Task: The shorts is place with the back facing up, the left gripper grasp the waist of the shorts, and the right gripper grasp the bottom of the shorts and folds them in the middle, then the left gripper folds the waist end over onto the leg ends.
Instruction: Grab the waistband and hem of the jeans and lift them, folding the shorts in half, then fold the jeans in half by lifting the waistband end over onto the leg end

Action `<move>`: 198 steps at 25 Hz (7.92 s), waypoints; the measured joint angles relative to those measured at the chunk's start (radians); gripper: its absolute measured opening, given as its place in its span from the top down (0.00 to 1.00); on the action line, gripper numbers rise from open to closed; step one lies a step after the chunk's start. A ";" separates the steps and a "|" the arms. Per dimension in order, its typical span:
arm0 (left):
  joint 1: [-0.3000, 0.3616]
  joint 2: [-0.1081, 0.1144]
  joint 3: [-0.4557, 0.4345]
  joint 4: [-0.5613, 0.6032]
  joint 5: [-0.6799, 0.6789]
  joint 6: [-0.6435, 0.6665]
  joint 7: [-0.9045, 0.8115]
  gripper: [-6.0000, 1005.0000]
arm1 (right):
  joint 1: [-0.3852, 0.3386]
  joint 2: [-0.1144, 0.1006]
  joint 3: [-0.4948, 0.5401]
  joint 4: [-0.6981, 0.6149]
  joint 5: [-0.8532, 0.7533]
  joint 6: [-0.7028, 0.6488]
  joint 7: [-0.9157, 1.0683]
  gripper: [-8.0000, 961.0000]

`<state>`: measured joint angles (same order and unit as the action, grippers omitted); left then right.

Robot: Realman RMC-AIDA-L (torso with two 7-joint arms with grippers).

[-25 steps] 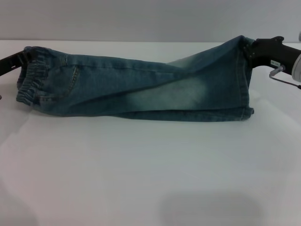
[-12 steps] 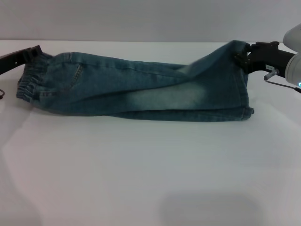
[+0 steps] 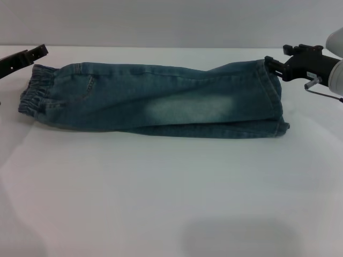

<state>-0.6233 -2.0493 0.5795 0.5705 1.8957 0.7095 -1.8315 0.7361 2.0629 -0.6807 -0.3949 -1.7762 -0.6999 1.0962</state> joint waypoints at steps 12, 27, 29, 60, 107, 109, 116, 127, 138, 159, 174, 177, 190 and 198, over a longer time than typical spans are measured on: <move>0.061 0.029 0.022 0.016 -0.001 0.172 0.032 0.15 | -0.032 0.001 0.000 -0.007 0.225 -0.001 -0.113 0.44; 0.086 0.018 0.022 0.005 0.000 0.142 0.077 0.16 | -0.023 0.000 -0.010 -0.001 0.227 -0.005 -0.114 0.45; 0.084 0.015 0.022 0.004 0.000 0.136 0.079 0.16 | -0.026 0.000 -0.010 0.000 0.227 -0.005 -0.114 0.45; 0.060 -0.003 0.061 -0.015 -0.003 0.074 0.086 0.19 | -0.035 -0.004 -0.010 0.001 0.229 -0.006 -0.115 0.44; 0.005 -0.008 0.076 -0.067 -0.200 -0.037 0.164 0.92 | -0.055 0.000 -0.001 -0.006 0.250 -0.079 -0.114 0.44; 0.004 -0.008 0.090 -0.063 -0.200 -0.029 0.178 0.92 | -0.055 0.001 -0.002 -0.006 0.250 -0.079 -0.115 0.44; 0.003 -0.008 0.099 -0.061 -0.202 -0.018 0.213 0.73 | -0.055 0.004 -0.008 -0.005 0.250 -0.081 -0.114 0.44; 0.074 -0.008 0.088 -0.022 -0.378 0.115 0.359 0.40 | -0.048 0.003 -0.010 0.001 0.251 -0.102 -0.114 0.44; 0.204 0.003 0.107 -0.036 -0.427 0.215 0.529 0.18 | -0.029 0.006 -0.010 0.001 0.250 -0.138 -0.109 0.44; 0.198 -0.005 0.111 -0.146 -0.428 0.101 0.856 0.21 | -0.034 0.011 -0.010 0.007 0.250 -0.224 -0.105 0.44; 0.138 -0.006 0.114 -0.217 -0.425 0.085 0.897 0.24 | -0.032 0.008 -0.007 0.008 0.250 -0.224 -0.091 0.44; 0.131 -0.006 0.114 -0.221 -0.425 0.084 0.898 0.25 | -0.032 0.008 -0.006 0.008 0.250 -0.224 -0.091 0.44; 0.127 -0.008 0.125 -0.226 -0.426 0.088 0.900 0.27 | -0.035 0.009 0.000 0.008 0.250 -0.223 -0.091 0.44; 0.123 -0.008 0.126 -0.245 -0.426 0.087 0.896 0.28 | -0.034 0.009 0.000 0.005 0.250 -0.221 -0.091 0.44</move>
<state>-0.5003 -2.0575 0.7057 0.3252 1.4694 0.7968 -0.9356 0.7018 2.0724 -0.6810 -0.3899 -1.5263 -0.9213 1.0049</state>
